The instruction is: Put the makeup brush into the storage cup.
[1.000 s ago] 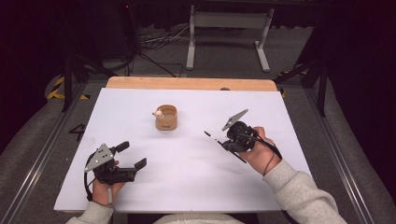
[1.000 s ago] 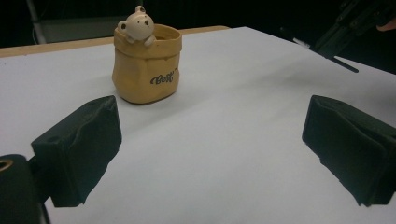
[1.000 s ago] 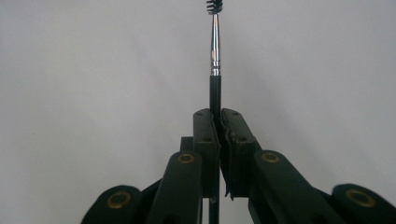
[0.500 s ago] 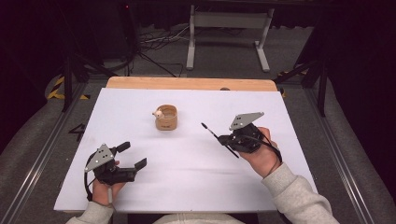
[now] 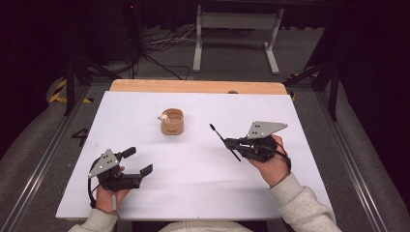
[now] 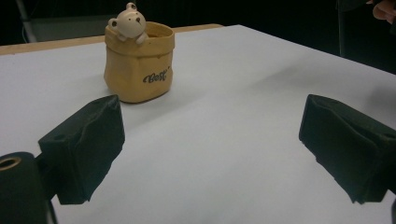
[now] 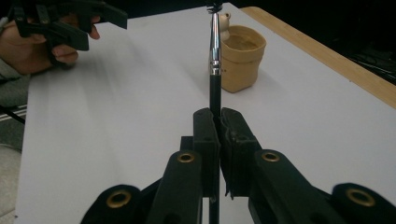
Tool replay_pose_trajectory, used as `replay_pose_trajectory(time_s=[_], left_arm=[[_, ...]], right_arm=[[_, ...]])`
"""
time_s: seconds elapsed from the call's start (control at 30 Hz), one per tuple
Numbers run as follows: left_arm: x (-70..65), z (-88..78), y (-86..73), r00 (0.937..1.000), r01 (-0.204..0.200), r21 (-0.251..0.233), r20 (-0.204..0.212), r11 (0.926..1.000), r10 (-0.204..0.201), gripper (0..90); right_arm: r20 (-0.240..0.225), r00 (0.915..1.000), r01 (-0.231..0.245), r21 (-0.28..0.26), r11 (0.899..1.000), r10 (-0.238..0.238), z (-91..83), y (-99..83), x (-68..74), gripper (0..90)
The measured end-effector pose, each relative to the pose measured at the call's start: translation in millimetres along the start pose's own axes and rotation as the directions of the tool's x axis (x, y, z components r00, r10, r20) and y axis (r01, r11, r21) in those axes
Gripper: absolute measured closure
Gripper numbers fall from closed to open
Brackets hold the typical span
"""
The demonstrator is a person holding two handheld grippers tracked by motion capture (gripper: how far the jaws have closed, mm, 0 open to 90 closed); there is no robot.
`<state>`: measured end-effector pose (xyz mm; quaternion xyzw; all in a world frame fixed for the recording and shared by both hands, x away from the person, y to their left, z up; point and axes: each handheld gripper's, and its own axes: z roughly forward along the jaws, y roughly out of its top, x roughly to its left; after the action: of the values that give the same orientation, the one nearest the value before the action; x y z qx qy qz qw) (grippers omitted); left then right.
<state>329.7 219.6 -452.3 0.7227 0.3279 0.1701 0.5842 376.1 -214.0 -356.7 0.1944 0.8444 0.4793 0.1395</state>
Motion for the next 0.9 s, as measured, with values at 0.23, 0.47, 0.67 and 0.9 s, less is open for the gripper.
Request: replay_pose_trajectory(time_s=[0.23,0.47,0.67,0.9], left_arm=[[0.0,-0.1,-0.1,1.0000,0.001,-0.003,0.001,1.0000,-0.001,7.4],[-0.2,0.2,0.0,0.9999,0.000,0.000,0.012,1.0000,0.000,7.5],[-0.5,0.5,-0.1,0.9998,0.003,0.000,0.019,1.0000,-0.003,7.5],[-0.2,1.3,0.2,0.9997,0.000,0.000,0.023,1.0000,0.000,7.5]], right_arm=[[-0.028,0.9993,-0.026,-0.072,0.997,0.025,2.4,-7.9,-1.8,85.7],[-0.056,0.9980,-0.038,-0.167,0.985,0.029,3.8,-14.9,-2.0,85.7],[-0.075,0.9968,-0.045,-0.216,0.975,0.029,9.1,-18.2,-0.1,85.7],[-0.084,0.9959,-0.052,-0.259,0.964,0.031,12.2,-18.5,2.1,85.6]])
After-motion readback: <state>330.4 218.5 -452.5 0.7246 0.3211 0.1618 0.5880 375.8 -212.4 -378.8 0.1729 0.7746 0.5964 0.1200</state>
